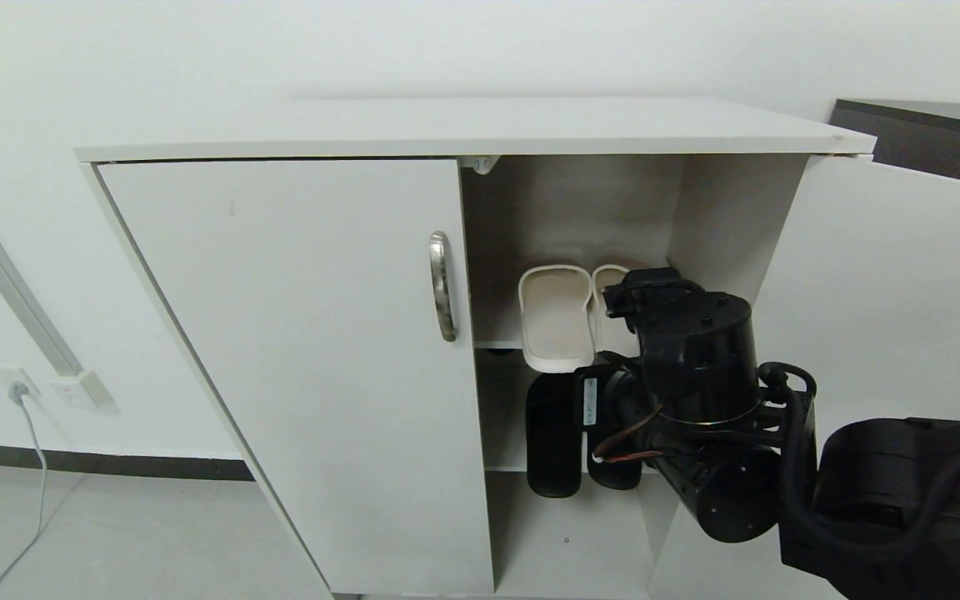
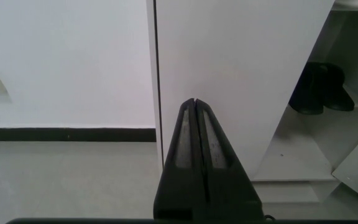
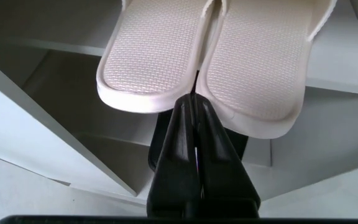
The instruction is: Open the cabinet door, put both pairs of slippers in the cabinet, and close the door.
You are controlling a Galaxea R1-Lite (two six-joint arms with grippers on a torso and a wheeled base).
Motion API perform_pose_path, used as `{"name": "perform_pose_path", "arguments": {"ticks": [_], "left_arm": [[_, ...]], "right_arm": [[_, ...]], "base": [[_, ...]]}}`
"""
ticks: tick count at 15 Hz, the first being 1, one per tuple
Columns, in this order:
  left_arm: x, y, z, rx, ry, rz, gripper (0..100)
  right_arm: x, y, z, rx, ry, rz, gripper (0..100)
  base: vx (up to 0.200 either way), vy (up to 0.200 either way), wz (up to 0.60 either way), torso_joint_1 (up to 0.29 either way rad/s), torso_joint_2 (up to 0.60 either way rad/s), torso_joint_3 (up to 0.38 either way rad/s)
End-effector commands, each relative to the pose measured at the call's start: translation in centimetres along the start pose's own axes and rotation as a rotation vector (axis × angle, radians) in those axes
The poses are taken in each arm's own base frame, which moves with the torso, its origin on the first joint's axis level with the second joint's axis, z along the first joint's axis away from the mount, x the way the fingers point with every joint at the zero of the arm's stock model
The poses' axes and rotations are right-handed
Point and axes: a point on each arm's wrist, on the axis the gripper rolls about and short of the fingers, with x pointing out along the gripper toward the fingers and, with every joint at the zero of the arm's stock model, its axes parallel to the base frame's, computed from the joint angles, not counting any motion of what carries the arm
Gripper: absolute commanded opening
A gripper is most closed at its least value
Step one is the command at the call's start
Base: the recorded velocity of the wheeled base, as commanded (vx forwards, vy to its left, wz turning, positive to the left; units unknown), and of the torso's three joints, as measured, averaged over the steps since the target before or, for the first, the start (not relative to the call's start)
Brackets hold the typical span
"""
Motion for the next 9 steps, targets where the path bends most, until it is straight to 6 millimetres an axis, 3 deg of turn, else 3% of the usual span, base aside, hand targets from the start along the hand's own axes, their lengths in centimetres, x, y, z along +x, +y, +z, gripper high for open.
{"name": "perform_pose_path", "arguments": {"ticks": [1,9], "left_arm": [[0.01,0.00,0.01,0.000,0.001,0.000,0],[0.01,0.00,0.01,0.000,0.001,0.000,0]], "right_arm": [[0.10,0.04,-0.15,-0.004,0.004,-0.001,0],[0.07,-0.05,-0.45,-0.012,0.012,-0.005,0]], "base": [[-0.200,0.000,0.00,0.007,0.00,0.007],[-0.200,0.000,0.00,0.001,0.00,0.005]]}}
